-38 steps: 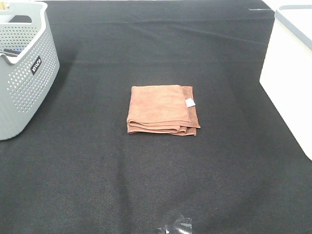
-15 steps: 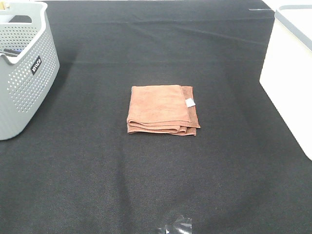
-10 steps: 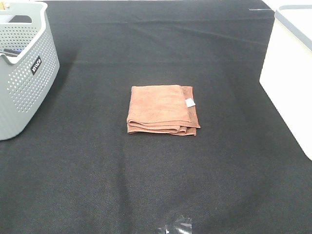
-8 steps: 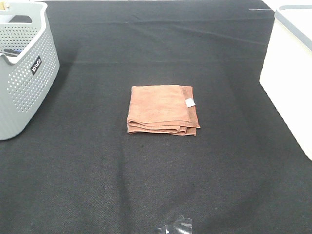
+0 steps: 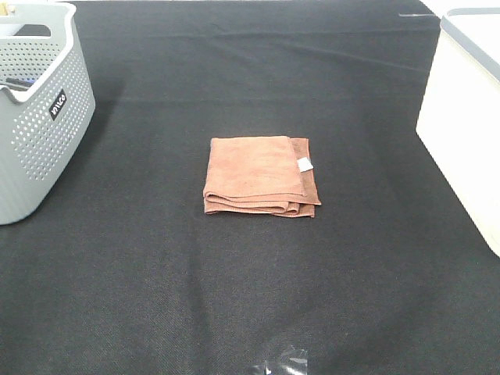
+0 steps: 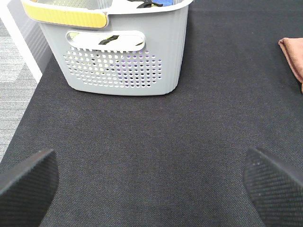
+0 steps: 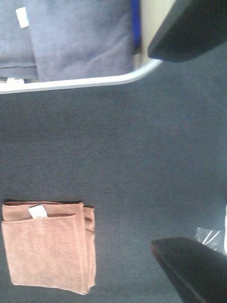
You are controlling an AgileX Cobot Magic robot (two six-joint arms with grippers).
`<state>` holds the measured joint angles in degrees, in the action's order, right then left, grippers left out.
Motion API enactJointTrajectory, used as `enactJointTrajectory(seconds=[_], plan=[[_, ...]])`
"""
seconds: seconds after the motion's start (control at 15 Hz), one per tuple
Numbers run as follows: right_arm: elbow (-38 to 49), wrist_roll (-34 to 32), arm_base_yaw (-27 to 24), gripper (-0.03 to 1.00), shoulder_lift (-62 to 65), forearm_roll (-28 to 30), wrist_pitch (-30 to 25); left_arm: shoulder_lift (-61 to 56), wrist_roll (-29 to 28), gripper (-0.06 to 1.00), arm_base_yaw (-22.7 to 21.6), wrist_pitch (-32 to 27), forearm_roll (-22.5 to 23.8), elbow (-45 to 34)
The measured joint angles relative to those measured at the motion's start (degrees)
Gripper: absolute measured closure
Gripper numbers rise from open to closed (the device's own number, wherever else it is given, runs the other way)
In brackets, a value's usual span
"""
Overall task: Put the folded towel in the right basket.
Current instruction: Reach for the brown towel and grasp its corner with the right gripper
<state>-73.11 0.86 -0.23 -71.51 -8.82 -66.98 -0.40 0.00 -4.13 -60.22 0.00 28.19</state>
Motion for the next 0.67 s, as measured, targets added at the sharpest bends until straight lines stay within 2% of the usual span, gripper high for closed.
enactJointTrajectory(seconds=[0.2, 0.27, 0.4, 0.67], plan=[[-5.6, 1.3, 0.0, 0.00, -7.8, -4.2, 1.5, 0.0, 0.0, -0.05, 0.0, 0.0, 0.0, 0.0], [-10.6, 2.9, 0.0, 0.01, -13.2, -8.3, 1.8, 0.0, 0.0, -0.05, 0.0, 0.0, 0.0, 0.0], [-16.9, 4.3, 1.0, 0.03, -21.0, -12.8, 2.3, 0.0, 0.0, -0.05, 0.0, 0.0, 0.0, 0.0], [-25.2, 4.6, 9.9, 0.03, -39.6, -14.9, 4.8, 0.0, 0.0, -0.05, 0.0, 0.0, 0.0, 0.0]])
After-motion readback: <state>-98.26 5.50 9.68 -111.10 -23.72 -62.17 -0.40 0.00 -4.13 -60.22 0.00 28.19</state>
